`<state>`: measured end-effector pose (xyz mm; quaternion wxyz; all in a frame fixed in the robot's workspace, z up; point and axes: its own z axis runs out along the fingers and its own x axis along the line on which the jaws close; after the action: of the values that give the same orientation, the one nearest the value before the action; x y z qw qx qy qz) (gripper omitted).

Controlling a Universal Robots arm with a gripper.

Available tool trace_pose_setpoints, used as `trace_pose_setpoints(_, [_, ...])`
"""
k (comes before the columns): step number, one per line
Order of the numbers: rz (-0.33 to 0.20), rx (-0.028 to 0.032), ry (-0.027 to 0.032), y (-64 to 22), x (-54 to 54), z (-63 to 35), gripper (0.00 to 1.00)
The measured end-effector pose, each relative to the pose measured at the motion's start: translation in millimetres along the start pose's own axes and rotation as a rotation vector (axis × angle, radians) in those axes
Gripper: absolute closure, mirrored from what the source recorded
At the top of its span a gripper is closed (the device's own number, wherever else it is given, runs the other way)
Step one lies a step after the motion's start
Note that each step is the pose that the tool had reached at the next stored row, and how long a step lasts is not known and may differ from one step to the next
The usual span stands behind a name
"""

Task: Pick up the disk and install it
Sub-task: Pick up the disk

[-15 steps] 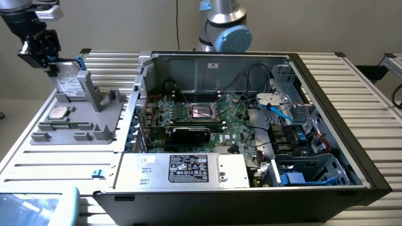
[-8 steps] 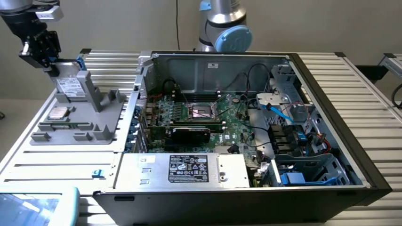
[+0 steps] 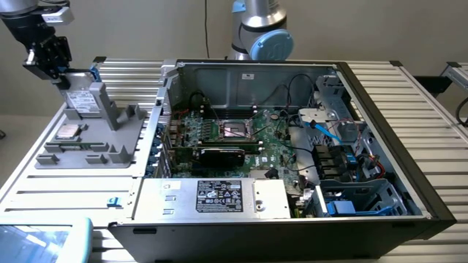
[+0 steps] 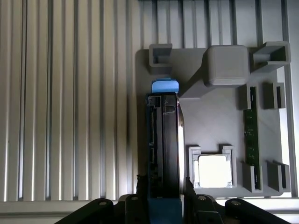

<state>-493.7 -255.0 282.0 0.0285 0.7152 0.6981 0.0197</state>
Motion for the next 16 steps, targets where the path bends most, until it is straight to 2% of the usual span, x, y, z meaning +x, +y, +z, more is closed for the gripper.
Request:
trace_pose_setpoints(3, [0.000,-0.0032,0.0002,0.0,0.0,0.4,0.63])
trace_pose_setpoints(11, [0.000,-0.0033,0.0003,0.0,0.0,0.4,0.63])
trace_pose_setpoints(16, [0.006,0.0097,-0.0005,0.0,-0.1,-0.1,0.63])
